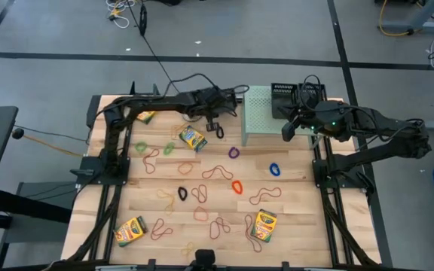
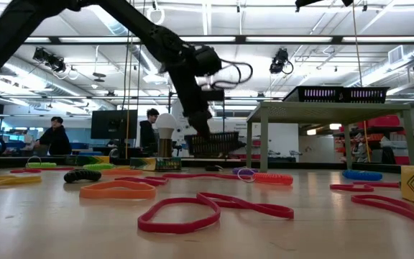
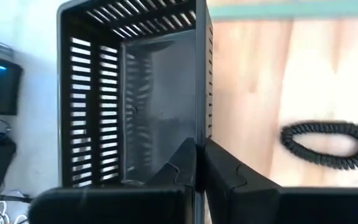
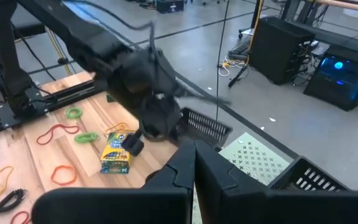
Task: Pick & Place Office Desk Supplies
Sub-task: Put the basket on the shelf
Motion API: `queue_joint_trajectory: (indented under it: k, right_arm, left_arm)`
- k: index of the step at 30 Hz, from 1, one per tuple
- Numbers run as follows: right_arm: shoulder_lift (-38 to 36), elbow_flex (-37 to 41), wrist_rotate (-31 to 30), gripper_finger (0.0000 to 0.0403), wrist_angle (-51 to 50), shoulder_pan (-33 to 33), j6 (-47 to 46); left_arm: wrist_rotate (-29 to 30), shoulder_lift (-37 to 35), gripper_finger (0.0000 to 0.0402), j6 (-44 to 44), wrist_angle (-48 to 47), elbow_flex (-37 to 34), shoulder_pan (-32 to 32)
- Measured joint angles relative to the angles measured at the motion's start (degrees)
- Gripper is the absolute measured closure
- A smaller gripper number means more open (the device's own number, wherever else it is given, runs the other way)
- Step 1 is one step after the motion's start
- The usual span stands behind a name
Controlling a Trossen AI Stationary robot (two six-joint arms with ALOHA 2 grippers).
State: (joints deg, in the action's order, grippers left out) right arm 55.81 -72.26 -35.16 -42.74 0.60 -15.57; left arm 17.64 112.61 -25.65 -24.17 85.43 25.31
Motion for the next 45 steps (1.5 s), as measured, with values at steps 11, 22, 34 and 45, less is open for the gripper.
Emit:
queue_joint_trajectory:
  k: [11, 22, 34, 45]
  right_arm:
    - [0.0, 0.0, -0.2, 0.0394, 0.1, 0.0, 0.0]
    - [0.0, 0.0, -0.2, 0.0394, 0.0, 0.0, 1.1]
    - [0.0, 0.0, 6.3, 0.0394, -0.4, 0.0, 2.5]
    - [0.0, 0.0, 6.6, 0.0394, -0.4, 0.0, 3.0]
  left_arm:
    - [-0.1, -16.6, 0.0386, -1.3, -10.5, 0.0, -3.4]
    - [-15.2, -22.0, 0.0386, -12.0, -22.3, -5.2, -15.3]
    - [-10.2, -8.8, 0.0385, -34.8, 0.8, -17.3, -26.7]
    - [-6.4, -8.5, 0.0309, -28.0, 2.1, -16.8, -28.7]
